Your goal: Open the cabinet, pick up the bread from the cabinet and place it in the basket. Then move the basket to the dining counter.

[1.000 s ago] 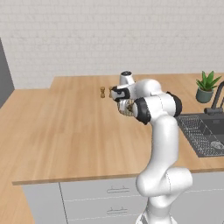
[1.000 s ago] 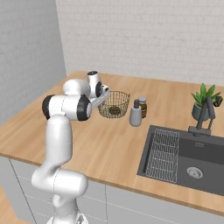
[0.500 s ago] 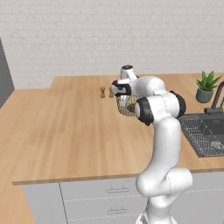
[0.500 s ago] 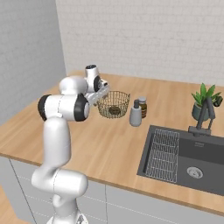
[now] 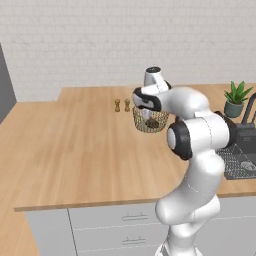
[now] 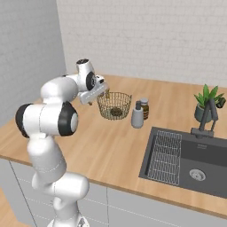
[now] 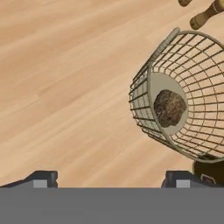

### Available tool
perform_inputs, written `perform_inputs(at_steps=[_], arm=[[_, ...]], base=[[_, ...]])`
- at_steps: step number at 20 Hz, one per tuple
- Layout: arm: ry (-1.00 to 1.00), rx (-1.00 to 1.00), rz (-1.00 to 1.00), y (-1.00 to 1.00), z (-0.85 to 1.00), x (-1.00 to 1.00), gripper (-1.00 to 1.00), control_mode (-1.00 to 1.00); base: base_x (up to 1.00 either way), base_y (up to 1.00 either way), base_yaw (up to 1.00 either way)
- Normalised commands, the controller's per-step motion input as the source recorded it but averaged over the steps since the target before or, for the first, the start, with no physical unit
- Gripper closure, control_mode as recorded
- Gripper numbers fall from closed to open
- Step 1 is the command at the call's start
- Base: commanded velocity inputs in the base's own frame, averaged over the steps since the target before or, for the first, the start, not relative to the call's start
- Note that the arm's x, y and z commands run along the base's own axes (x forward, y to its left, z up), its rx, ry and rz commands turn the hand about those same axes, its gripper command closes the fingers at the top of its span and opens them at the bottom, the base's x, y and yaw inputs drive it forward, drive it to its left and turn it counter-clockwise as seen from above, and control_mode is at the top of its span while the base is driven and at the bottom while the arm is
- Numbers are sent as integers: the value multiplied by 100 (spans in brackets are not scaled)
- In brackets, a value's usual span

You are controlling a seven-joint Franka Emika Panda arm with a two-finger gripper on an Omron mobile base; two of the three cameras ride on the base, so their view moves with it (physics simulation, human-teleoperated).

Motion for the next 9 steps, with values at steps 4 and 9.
perform_inputs(at_steps=[4, 9], arm=[[-9, 0, -22, 0, 0, -100, -100, -100], [-2, 3, -23, 0, 6, -100, -100, -100]], base=[[0, 0, 0], [0, 0, 0]])
